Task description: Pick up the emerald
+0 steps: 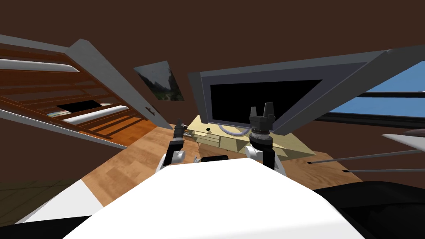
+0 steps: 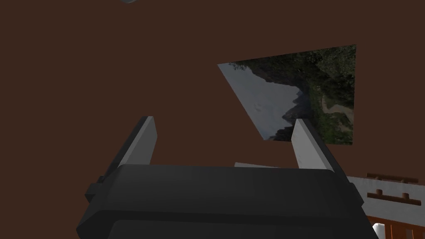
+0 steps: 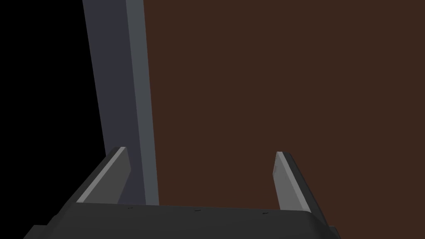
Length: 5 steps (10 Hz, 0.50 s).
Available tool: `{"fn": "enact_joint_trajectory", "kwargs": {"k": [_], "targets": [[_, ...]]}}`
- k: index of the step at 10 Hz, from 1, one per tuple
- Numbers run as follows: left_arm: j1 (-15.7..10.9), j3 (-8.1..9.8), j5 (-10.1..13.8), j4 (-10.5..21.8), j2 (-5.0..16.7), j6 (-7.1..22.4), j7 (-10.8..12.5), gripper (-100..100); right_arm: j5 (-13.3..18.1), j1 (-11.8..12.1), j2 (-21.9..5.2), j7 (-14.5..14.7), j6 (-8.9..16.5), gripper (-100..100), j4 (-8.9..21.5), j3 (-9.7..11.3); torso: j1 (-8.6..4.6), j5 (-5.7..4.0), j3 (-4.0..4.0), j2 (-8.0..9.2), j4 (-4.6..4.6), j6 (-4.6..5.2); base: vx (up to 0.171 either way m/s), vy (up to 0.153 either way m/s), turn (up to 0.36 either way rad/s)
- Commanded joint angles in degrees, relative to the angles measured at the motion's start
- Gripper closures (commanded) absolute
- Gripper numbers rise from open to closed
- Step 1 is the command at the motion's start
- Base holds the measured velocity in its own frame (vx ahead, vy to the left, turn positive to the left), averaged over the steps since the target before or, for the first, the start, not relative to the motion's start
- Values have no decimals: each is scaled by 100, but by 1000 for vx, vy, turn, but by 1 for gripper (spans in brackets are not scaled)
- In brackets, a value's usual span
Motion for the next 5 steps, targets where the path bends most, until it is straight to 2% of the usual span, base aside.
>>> {"fn": "enact_joint_trajectory", "kwargs": {"k": [1, 3, 4, 5], "targets": [[-146, 50, -72, 282, 35, 118, -34, -100, 0, 0, 0, 0, 0, 0, 0, 0, 0, 0, 0, 0, 0, 0, 18, -47, -43], [-386, 139, -202, 640, 74, 342, -82, -100, 0, 0, 0, 0, 0, 0, 0, 0, -5, -1, -2, -3, 0, 2, 27, -72, -71], [-386, 139, -202, 738, 74, 342, -82, -100, 0, 0, 0, 0, 0, 0, 0, 0, -11, -2, -2, -4, -1, 1, 24, -50, -11], [-513, 186, -270, 979, 87, 460, -107, -100, 0, 0, 0, 0, 0, 0, 0, 0, -2, -1, -1, -2, 0, 0, 30, -46, -30]]}}
